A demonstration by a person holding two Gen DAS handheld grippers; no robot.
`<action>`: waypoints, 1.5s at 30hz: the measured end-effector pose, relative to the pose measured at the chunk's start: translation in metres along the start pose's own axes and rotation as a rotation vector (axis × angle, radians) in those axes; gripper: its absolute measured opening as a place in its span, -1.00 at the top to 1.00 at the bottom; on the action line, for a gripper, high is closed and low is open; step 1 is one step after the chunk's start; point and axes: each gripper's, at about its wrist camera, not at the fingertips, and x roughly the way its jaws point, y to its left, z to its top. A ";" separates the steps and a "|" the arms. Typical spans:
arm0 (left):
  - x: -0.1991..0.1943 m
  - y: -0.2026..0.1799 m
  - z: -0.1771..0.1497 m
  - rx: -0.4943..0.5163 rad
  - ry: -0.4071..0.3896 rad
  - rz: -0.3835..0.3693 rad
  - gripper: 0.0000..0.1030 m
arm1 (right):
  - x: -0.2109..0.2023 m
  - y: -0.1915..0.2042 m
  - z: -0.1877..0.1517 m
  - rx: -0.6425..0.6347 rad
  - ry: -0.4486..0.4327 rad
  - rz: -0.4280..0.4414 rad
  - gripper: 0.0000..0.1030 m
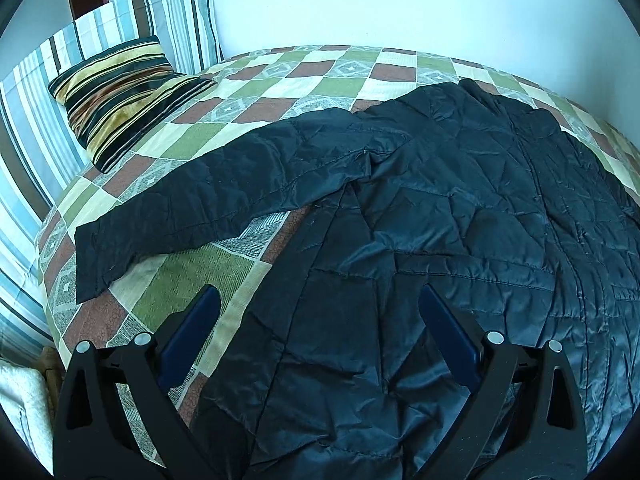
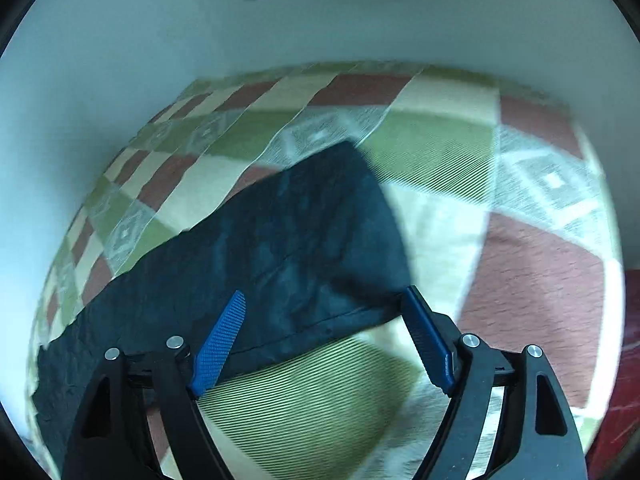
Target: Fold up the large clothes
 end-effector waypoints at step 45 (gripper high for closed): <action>0.017 0.032 -0.012 -0.037 0.014 -0.041 -0.93 | -0.138 0.356 -0.192 -0.773 0.036 0.699 0.89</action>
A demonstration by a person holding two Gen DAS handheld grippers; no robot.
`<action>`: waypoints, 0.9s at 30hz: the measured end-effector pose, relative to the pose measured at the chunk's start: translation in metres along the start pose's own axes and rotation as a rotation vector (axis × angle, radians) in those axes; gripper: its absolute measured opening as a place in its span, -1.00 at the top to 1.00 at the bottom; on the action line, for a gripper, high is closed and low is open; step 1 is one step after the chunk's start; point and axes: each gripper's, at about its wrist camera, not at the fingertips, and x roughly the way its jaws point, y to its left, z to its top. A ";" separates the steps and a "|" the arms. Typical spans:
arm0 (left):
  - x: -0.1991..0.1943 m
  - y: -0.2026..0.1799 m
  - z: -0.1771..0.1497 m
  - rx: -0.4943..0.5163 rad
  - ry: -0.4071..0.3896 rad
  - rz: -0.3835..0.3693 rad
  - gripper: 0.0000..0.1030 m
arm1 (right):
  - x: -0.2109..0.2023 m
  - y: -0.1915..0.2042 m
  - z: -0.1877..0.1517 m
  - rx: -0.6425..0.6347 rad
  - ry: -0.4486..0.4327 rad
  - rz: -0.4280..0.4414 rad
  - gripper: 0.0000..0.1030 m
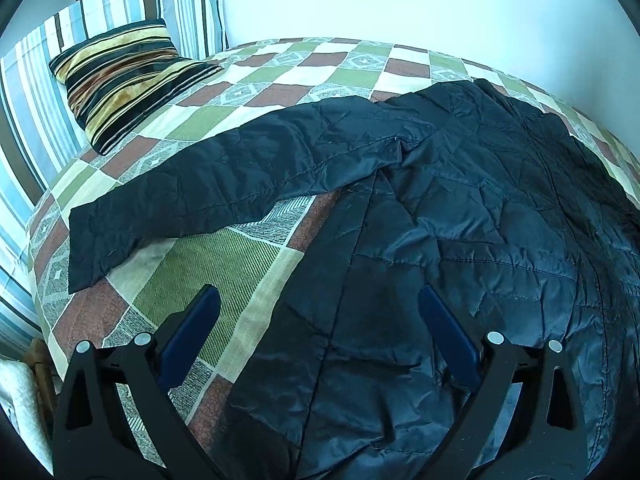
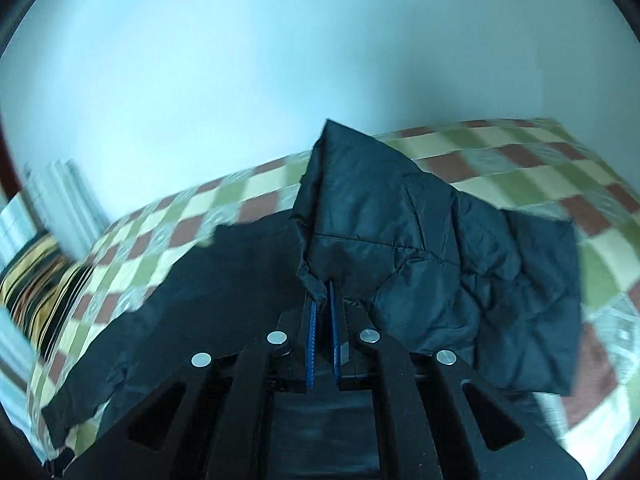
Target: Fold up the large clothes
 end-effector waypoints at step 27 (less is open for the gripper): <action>0.016 0.005 -0.008 0.003 0.041 -0.005 -0.93 | 0.115 0.149 -0.097 -0.302 0.354 0.119 0.85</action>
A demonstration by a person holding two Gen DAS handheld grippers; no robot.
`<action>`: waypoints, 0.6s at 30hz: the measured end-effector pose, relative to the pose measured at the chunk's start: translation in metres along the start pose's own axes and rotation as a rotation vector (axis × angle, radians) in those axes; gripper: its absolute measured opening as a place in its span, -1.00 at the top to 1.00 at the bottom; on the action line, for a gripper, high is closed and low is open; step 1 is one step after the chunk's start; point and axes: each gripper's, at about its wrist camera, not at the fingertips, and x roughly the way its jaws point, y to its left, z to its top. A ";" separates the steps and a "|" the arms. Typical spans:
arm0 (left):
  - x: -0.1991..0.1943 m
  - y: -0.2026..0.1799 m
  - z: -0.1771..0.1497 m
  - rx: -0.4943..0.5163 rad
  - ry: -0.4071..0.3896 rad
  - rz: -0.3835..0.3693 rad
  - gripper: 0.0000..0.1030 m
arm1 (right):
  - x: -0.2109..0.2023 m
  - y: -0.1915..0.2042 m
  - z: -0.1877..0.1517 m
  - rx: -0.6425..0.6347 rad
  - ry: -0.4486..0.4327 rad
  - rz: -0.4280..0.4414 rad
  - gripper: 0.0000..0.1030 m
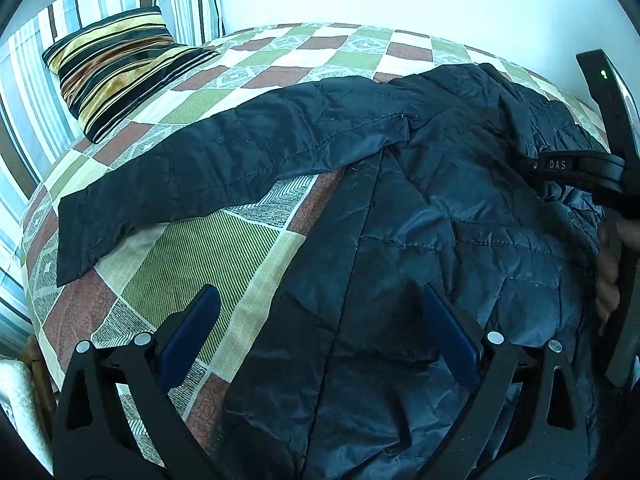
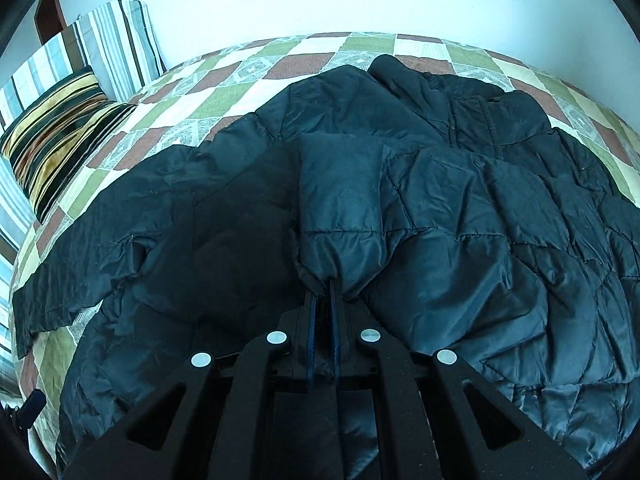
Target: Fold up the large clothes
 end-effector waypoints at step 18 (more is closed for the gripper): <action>0.003 0.001 -0.002 -0.005 0.015 0.008 -0.93 | -0.092 -0.180 -0.012 0.325 -0.138 -0.251 0.26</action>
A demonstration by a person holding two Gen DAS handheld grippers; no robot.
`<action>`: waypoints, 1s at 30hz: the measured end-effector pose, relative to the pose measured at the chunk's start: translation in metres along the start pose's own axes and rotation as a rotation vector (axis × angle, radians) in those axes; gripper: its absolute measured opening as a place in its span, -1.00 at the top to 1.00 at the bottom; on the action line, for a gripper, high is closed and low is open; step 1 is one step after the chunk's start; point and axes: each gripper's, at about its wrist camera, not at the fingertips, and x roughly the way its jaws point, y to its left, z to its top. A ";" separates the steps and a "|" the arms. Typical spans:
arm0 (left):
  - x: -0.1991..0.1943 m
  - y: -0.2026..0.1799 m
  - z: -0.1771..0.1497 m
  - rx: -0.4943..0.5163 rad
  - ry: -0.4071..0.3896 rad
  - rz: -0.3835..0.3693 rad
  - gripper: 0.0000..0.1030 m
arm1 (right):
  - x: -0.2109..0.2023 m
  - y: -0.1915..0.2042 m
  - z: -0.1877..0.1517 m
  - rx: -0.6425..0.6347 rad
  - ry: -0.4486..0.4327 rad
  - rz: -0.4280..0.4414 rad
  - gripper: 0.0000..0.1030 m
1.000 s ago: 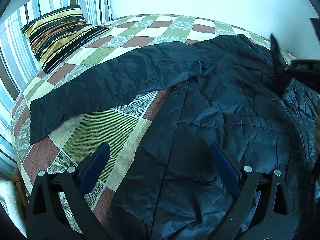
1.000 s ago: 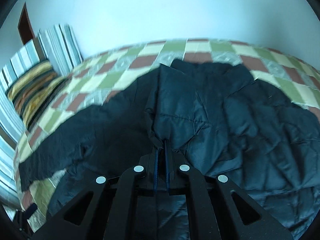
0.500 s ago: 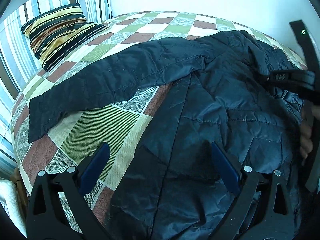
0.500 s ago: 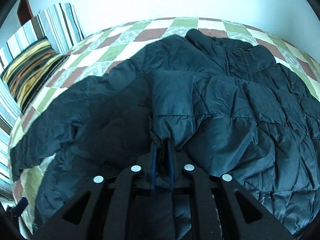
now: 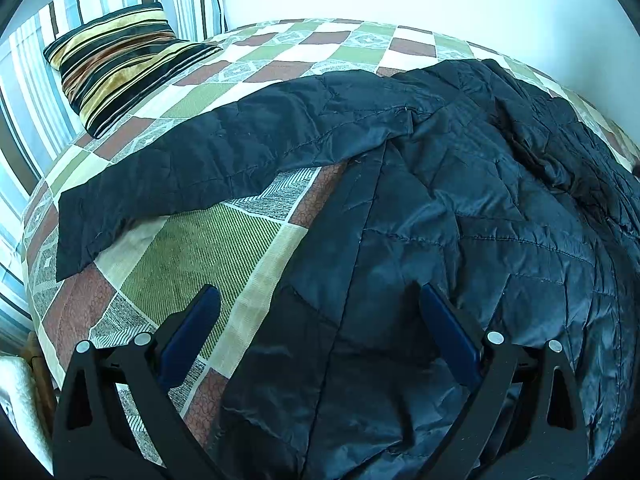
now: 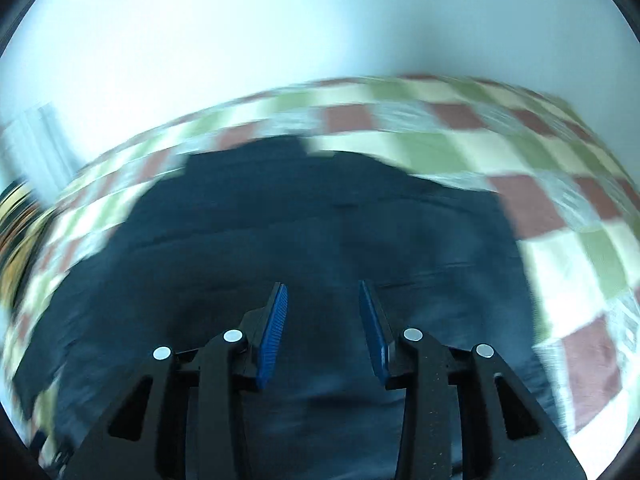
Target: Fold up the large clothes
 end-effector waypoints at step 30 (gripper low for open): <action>0.006 0.000 -0.002 0.006 0.019 0.013 -0.93 | 0.050 -0.047 -0.030 -0.130 0.029 -0.327 -0.24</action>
